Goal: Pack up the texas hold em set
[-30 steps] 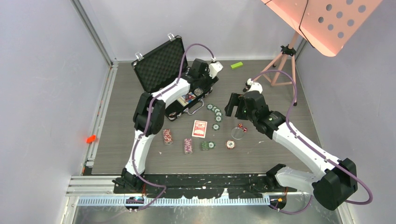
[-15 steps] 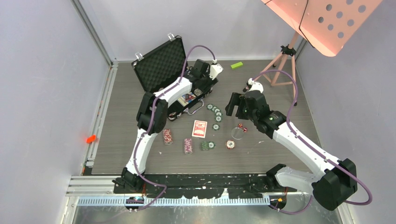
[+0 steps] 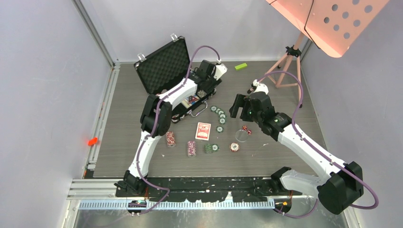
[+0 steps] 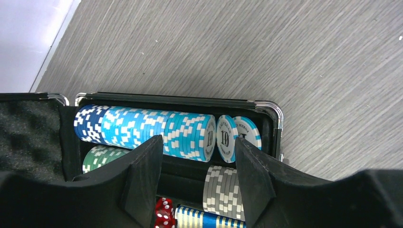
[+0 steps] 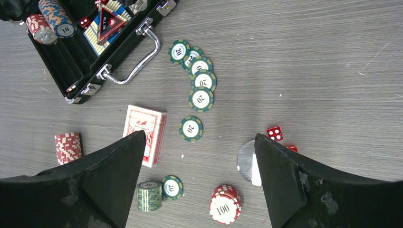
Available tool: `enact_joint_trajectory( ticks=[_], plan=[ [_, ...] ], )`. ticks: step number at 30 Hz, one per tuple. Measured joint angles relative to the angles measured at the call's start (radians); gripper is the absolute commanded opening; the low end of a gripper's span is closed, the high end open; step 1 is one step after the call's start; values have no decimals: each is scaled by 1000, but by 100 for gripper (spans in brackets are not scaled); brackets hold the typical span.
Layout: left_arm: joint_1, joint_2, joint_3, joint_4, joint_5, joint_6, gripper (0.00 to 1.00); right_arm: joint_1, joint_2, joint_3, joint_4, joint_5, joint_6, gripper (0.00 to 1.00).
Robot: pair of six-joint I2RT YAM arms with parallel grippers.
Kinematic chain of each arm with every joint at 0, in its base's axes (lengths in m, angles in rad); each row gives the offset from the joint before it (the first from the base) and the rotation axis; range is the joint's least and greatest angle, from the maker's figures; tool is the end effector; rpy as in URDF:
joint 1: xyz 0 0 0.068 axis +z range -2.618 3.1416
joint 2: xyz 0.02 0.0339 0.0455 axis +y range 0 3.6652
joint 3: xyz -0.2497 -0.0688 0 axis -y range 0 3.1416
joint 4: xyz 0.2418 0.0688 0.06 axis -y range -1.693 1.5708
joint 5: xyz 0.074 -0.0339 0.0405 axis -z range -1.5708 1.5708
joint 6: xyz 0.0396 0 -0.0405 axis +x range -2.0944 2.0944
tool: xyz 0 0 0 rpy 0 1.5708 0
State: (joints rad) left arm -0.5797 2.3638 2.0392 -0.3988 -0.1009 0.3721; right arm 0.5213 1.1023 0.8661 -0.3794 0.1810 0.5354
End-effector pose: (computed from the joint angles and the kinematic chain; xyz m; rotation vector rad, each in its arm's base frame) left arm 0.4466 -0.2876 0.1934 1.0024 2.0587 0.0080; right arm 0.2191 0.1176 0.2728 0.1189 2.2002 0.4018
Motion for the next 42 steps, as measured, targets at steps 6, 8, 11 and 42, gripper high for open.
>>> enact_joint_trajectory(
  ticks=[6, 8, 11, 42],
  plan=[
    [0, 0, 1, 14, -32, -6, 50, -2, 0, 0, 0, -6, 8, 91],
    [0, 0, 3, 17, -42, -5, 45, -2, 0, 0, 0, -8, 11, 91],
    [6, 0, 3, 21, -60, -5, 43, -5, 0, 0, -1, -12, 14, 91],
    [23, -34, 22, -93, 159, -20, 79, -15, 0, 0, -7, -50, 29, 91]
  ],
)
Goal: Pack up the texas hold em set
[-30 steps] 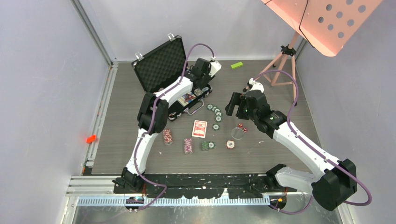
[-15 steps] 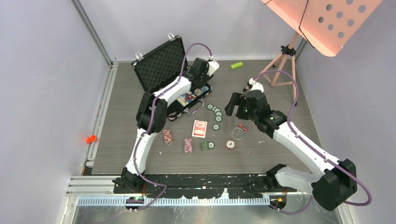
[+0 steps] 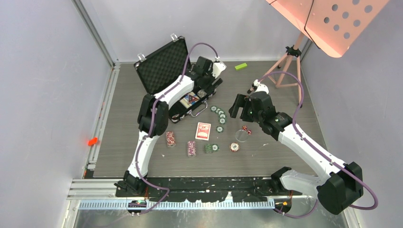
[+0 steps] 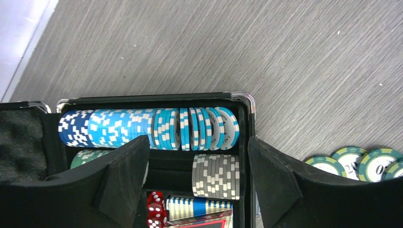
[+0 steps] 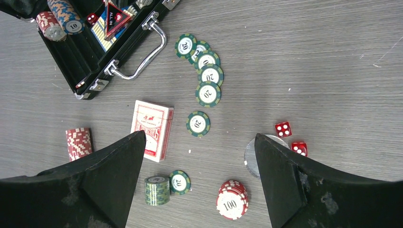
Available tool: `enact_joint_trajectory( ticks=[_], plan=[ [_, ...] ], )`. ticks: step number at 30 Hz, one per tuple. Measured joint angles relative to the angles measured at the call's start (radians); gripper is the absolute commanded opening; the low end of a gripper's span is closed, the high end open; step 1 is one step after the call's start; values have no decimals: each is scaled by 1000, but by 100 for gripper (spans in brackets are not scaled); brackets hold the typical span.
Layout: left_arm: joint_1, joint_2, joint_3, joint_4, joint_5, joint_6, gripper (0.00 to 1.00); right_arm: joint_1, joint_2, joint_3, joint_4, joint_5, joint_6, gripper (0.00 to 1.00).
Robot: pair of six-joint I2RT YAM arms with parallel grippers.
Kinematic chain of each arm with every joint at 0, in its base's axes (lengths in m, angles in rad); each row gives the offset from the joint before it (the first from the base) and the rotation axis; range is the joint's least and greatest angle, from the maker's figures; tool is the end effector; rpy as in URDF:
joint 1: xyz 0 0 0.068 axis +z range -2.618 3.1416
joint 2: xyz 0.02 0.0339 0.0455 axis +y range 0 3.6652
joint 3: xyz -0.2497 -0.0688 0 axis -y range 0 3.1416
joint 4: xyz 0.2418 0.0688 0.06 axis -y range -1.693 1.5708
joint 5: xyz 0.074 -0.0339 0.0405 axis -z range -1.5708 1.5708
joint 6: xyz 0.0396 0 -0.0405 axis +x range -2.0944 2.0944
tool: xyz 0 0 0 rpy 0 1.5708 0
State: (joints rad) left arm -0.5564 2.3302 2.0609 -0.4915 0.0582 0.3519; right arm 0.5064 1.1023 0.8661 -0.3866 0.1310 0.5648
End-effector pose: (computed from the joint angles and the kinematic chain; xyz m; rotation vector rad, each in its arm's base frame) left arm 0.4431 -0.2783 0.2098 1.0510 2.0864 -0.1699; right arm 0.2197 0.1159 0.2720 0.1397 2.2208 0.4568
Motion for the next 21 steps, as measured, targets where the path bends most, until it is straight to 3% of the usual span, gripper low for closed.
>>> enact_joint_trajectory(
  ticks=[21],
  plan=[
    [-5, 73, 68, -6, -31, 27, 77, -5, 15, 9, -3, -20, 11, 91]
  ],
)
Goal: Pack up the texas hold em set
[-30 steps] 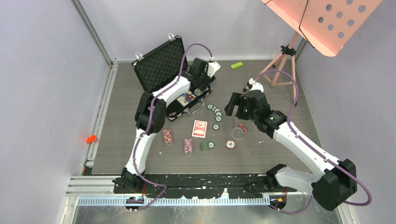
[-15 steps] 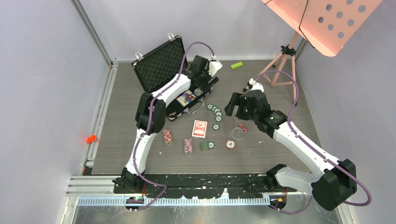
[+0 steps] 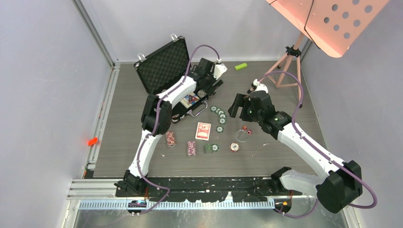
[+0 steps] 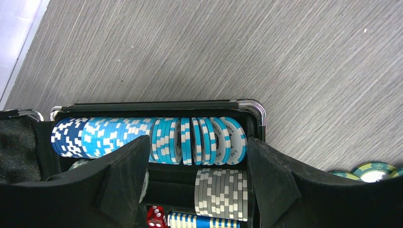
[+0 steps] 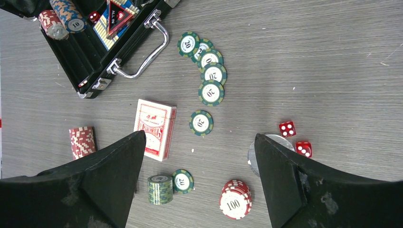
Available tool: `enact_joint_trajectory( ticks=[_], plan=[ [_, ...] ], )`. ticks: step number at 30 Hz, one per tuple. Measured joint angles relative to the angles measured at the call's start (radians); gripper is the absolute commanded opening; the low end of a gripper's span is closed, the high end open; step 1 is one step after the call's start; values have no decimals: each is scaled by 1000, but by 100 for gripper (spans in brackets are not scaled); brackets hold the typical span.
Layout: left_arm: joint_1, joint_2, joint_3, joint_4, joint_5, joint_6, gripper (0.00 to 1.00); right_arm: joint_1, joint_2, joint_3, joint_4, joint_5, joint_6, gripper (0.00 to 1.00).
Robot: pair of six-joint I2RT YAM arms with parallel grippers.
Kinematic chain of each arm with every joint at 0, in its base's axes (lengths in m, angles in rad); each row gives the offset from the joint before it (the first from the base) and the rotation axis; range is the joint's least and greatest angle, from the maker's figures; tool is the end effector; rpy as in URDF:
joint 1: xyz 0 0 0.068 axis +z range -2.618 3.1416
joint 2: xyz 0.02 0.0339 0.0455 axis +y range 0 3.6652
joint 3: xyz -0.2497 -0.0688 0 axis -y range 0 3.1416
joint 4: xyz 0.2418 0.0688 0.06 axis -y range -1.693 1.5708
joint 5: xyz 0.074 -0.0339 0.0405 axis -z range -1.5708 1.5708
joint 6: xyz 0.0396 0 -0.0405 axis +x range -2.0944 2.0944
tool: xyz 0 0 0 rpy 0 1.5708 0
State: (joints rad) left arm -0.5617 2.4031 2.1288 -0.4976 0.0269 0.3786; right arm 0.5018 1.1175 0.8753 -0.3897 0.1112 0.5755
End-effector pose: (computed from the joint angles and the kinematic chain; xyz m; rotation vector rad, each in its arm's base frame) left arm 0.4523 -0.2859 0.1946 1.0745 2.0850 -0.1219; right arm 0.2224 0.1170 0.2713 0.1457 2.2351 0.4756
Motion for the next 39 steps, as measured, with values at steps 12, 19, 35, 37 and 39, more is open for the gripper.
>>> enact_joint_trajectory(
  ticks=[12, 19, 35, 37, 39],
  plan=[
    [-8, 2, 10, -1, -80, 0, 68, -5, 0, 0, 0, -2, 0, 91],
    [-9, 2, 13, 18, -136, 0, 65, -8, 0, 0, 0, -2, 2, 91],
    [13, 2, -2, 64, -192, -5, 50, -8, 0, 0, 0, -6, 3, 91],
    [15, 2, -3, 69, -193, -6, 52, -8, 0, 0, 0, -6, 4, 91],
    [17, 2, -5, 74, -192, -8, 57, -9, 0, 0, 0, -7, 4, 91]
  ],
)
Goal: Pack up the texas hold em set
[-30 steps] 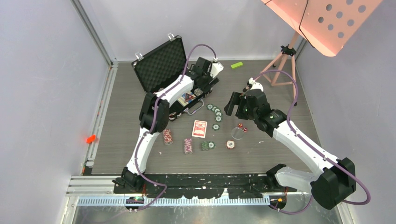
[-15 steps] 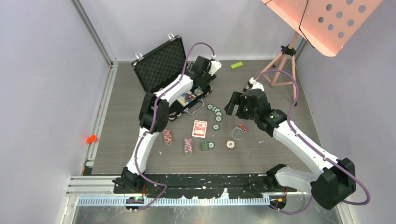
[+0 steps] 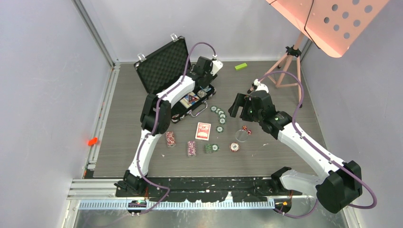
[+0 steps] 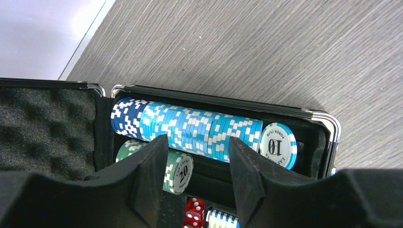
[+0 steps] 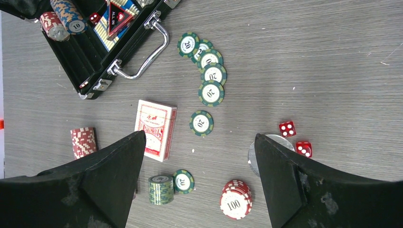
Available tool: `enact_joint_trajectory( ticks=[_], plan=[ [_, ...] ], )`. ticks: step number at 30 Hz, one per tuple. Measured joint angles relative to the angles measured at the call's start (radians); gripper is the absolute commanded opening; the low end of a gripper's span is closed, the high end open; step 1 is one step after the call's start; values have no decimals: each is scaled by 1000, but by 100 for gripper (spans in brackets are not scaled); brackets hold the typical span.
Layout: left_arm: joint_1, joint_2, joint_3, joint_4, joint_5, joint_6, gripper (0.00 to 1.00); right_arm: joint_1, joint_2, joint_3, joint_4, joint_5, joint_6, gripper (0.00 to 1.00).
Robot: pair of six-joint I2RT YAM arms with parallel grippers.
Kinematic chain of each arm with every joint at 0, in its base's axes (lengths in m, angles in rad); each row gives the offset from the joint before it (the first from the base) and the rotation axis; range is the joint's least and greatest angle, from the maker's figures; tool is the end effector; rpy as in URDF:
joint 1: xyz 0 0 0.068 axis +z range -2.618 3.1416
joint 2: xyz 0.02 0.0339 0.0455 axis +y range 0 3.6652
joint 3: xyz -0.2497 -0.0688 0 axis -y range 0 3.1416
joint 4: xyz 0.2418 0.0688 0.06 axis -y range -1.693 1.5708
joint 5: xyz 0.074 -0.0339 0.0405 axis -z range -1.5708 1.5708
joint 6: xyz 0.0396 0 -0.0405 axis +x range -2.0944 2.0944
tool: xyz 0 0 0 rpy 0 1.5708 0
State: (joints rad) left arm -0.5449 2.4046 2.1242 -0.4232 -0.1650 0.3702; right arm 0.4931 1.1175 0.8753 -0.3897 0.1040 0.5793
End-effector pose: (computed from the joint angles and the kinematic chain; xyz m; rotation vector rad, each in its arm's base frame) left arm 0.4652 -0.2744 0.1989 0.9220 2.0685 0.0950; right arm 0.2233 0.1153 0.2713 0.1556 2.2359 0.4804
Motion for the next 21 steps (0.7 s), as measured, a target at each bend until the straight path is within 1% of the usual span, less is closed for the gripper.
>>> enact_joint_trajectory(
  ticks=[4, 6, 9, 12, 13, 17, 21],
  plan=[
    [2, -6, -9, 14, 19, -13, 67, -1, 0, 0, 0, -3, 0, 91],
    [2, -16, -25, 13, 49, -24, 74, -2, 0, 0, 0, -7, 2, 91],
    [2, -31, -49, 10, 103, -32, 80, -3, 0, 0, 0, -13, 3, 91],
    [2, -37, -54, -3, 156, -32, 92, -3, 0, 0, 0, -15, 4, 91],
    [2, -37, -54, -7, 168, -31, 94, -3, 0, 0, 0, -17, 4, 91],
    [0, -37, -53, -27, 189, -28, 95, -4, 0, 0, 0, -22, 4, 91],
    [0, -37, -51, -35, 192, -23, 92, -4, 0, 0, 0, -25, 4, 91]
  ],
)
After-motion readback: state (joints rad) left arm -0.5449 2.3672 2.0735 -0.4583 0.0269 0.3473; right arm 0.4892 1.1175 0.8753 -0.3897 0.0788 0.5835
